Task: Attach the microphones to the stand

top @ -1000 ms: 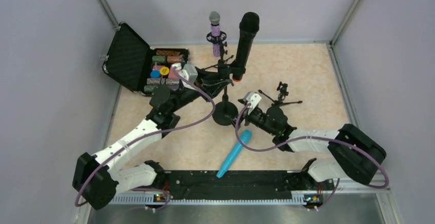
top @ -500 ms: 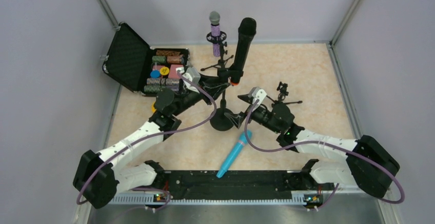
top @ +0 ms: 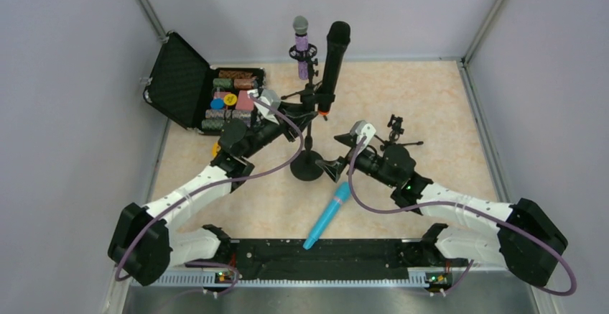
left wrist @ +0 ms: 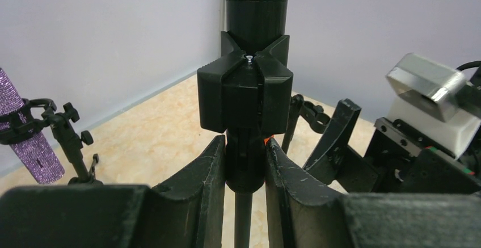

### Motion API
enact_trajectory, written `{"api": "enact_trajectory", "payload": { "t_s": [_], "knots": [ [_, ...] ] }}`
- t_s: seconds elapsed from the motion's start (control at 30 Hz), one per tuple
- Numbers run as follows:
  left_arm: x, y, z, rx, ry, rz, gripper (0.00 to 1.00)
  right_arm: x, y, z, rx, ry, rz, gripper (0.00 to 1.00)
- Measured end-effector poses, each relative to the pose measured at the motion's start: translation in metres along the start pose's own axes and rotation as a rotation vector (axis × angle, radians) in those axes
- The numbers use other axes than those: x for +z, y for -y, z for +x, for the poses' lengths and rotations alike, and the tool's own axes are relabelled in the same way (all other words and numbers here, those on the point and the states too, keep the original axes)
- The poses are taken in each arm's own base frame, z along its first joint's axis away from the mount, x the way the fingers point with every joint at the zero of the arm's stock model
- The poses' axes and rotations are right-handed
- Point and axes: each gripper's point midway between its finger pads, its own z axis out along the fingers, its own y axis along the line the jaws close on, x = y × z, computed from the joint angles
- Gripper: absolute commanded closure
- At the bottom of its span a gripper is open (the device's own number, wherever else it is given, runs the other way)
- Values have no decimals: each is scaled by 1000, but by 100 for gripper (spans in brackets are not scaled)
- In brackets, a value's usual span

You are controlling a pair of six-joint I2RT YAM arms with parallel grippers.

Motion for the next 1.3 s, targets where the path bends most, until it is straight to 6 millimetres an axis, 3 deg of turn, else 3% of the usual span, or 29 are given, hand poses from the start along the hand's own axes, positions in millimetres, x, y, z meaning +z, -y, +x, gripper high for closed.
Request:
{"api": "enact_trajectory", "payload": {
  "t_s": [0.37, 0.73, 0.97, 1.3],
  "knots": [
    [2, -36, 18, 3, -14, -52, 100, -5, -5, -12, 25, -17, -26, 1],
    [5, -64, 26, 76, 8, -89, 100, -15, 5, -22, 103, -6, -17, 1],
    [10, -83, 40, 130, 21, -115, 100, -19, 9, -42, 108, 33, -6, 1],
    [8, -85, 38, 168, 92, -105, 100, -20, 9, -38, 129, 16, -2, 1]
  ]
}}
